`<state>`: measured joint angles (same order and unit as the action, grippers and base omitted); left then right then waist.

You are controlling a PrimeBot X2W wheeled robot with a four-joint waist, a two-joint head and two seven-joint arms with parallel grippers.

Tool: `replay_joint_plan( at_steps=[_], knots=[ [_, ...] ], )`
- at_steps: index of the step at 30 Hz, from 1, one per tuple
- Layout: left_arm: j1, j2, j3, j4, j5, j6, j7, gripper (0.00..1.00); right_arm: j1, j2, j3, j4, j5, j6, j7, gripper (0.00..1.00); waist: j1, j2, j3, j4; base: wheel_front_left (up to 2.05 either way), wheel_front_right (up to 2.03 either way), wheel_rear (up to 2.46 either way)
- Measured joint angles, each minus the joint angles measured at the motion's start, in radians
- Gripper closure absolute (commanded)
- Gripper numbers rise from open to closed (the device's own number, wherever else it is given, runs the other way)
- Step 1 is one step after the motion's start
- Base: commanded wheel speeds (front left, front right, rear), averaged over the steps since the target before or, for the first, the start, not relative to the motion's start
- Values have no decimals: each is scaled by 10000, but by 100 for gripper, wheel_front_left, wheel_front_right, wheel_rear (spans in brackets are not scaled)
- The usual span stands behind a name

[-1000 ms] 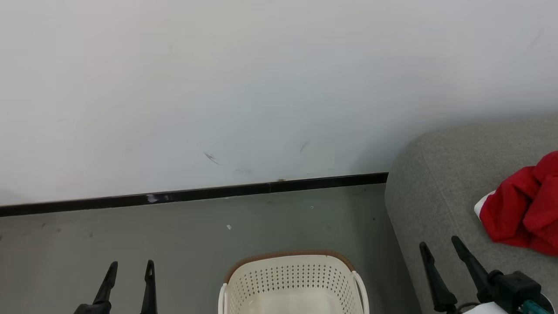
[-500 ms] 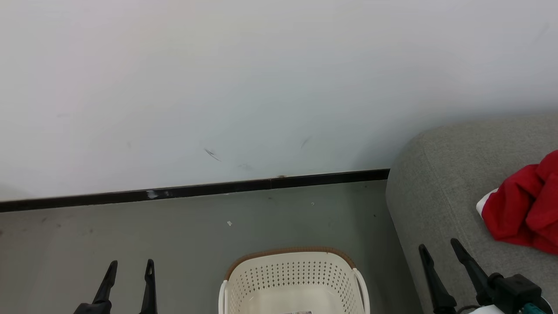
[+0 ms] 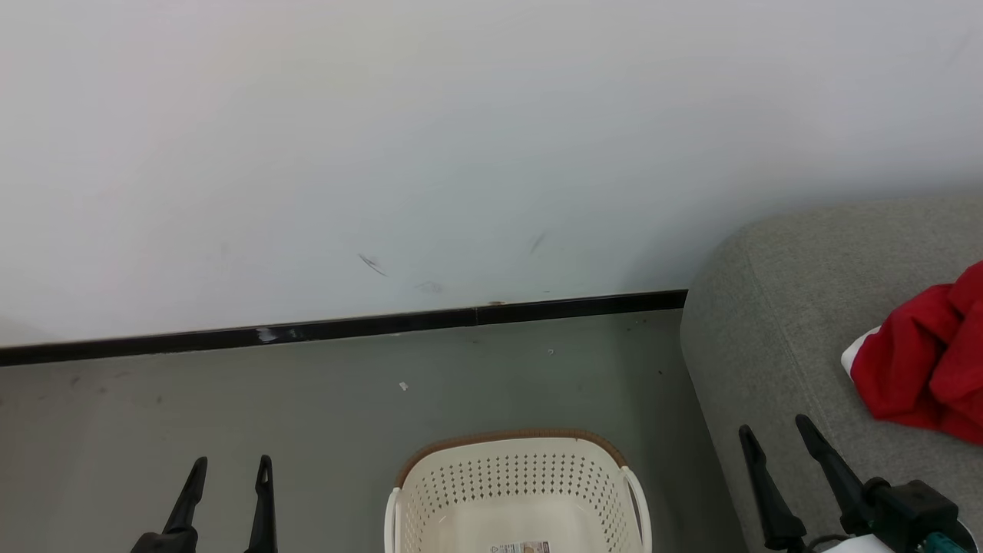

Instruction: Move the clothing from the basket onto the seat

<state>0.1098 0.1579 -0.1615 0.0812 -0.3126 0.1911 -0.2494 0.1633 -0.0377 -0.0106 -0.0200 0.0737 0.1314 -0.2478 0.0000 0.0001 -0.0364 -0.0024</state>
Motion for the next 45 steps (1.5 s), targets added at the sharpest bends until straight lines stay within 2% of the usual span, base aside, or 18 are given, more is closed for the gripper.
replay_joint_plan(
  at_steps=[9,10,15,19,25,33,39,45],
  knots=[
    [-9,8,0,0,67,0,0,0,0,0,13,-12,4,0,0,0,0,0,51,4,0,0,0],
    [-6,4,-8,19,65,2,2,100,0,4,15,10,2,0,2,100,0,0,54,3,0,0,0],
    [228,-313,-153,514,56,2,19,100,78,121,29,556,0,0,15,100,0,0,55,2,0,0,0],
    [266,-345,-148,583,-161,-17,79,100,235,121,180,581,192,0,15,100,0,0,63,-5,0,0,0],
    [255,-364,-73,589,-892,-242,203,100,442,125,337,320,940,0,15,100,1,0,89,-14,0,0,0],
    [225,-439,125,598,-2207,-456,523,100,424,125,385,284,2510,0,40,100,8,0,125,-2,0,0,0],
    [190,-552,261,619,-2947,-633,740,100,358,117,224,351,3628,0,293,100,39,0,129,11,0,0,0],
    [35,-585,462,662,-3889,-832,1005,100,319,23,198,560,4805,-2,529,100,95,0,107,21,0,0,0]
  ],
)
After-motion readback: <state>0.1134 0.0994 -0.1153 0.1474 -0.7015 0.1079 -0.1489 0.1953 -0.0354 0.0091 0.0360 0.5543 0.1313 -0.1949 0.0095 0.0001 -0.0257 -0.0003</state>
